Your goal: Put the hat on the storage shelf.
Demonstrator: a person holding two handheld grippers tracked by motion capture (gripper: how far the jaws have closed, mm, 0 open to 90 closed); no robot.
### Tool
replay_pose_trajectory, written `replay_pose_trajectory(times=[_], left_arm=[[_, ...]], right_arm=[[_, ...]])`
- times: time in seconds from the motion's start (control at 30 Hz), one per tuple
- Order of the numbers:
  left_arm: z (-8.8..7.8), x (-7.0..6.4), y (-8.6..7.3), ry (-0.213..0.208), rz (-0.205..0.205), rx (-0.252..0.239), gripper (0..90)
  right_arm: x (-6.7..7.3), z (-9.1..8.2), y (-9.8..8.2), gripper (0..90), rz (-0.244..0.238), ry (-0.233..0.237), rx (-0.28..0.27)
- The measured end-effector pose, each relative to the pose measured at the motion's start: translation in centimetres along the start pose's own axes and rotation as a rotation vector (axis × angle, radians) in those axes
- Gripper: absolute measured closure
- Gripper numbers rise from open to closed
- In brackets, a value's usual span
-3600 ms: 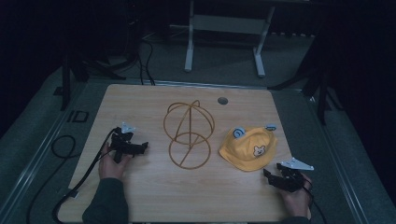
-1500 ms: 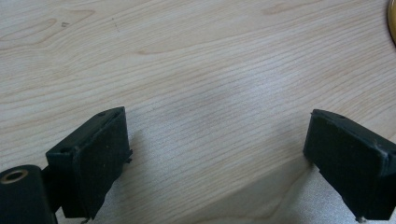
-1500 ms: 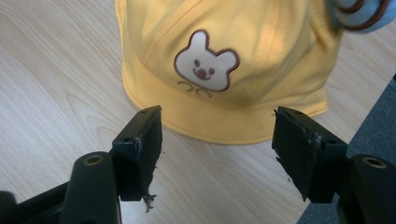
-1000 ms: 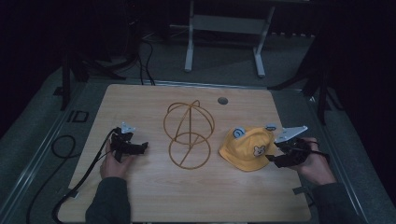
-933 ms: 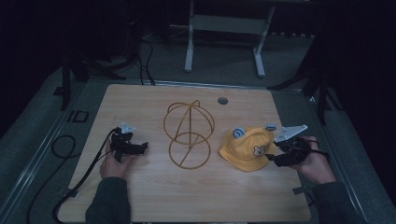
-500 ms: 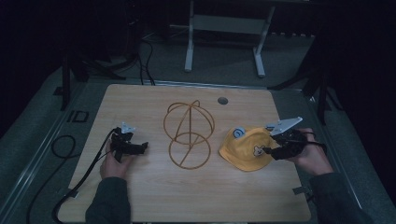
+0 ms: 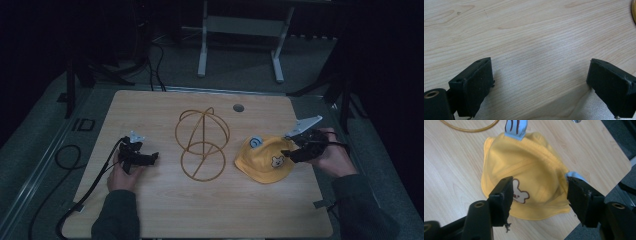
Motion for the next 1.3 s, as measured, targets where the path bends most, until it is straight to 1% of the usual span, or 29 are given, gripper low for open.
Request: replay_pose_trajectory(times=[0.17, 0.33, 0.53, 0.63, 0.8, 0.83, 0.97, 1.0, 1.13, 1.23, 1.3], left_arm=[[0.0, 0.0, 0.0, 0.0, 0.0, 0.0, 6.8], [0.0, 0.0, 0.0, 0.0, 0.0, 0.001, 6.8], [0.0, 0.0, 0.0, 0.0, 0.0, 0.001, 6.8], [0.0, 0.0, 0.0, 0.0, 0.0, 0.001, 6.8], [0.0, 0.0, 0.0, 0.0, 0.001, 0.001, 6.8], [0.0, 0.0, 0.0, -0.001, -0.001, -0.001, 6.8], [0.0, 0.0, 0.0, 0.0, 0.0, -0.001, 6.8], [0.0, 0.0, 0.0, 0.0, -0.001, -0.001, 6.8], [0.0, 0.0, 0.0, 0.001, 0.001, -0.001, 6.8], [0.0, 0.0, 0.0, 0.001, 0.001, -0.001, 6.8], [0.0, 0.0, 0.0, 0.0, 0.002, 0.0, 6.8]], right_arm=[[-0.3, 0.2, 0.6, 32.5, -0.007, 0.0, 0.006], [-0.6, 0.7, 1.3, 31.8, -0.022, 0.016, 0.017], [-1.1, 1.4, 2.0, 30.4, -0.029, 0.034, 0.041], [-1.3, 1.9, 2.3, 32.2, -0.029, 0.043, 0.053], [-1.5, 2.6, 2.5, 32.4, -0.029, 0.054, 0.062], [-1.6, 3.1, 2.6, 32.3, -0.031, 0.055, 0.075], [-1.8, 3.5, 2.7, 33.1, -0.033, 0.057, 0.086], [-1.8, 3.8, 2.8, 33.9, -0.03, 0.068, 0.097], [-1.9, 4.3, 2.8, 33.9, -0.03, 0.076, 0.115], [-1.9, 4.6, 2.8, 33.9, -0.043, 0.084, 0.126], [-1.9, 5.0, 2.9, 33.8, -0.063, 0.111, 0.148]])
Point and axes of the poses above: each handheld gripper's, and its own axes: z roughly forward along the jaws, y roughly out of its top, x roughly to its left, the point moved 7 cm from there along z, roughly forward along the jaws, and after that the axes turned 5 degrees about -z, right-handed, at the moved point
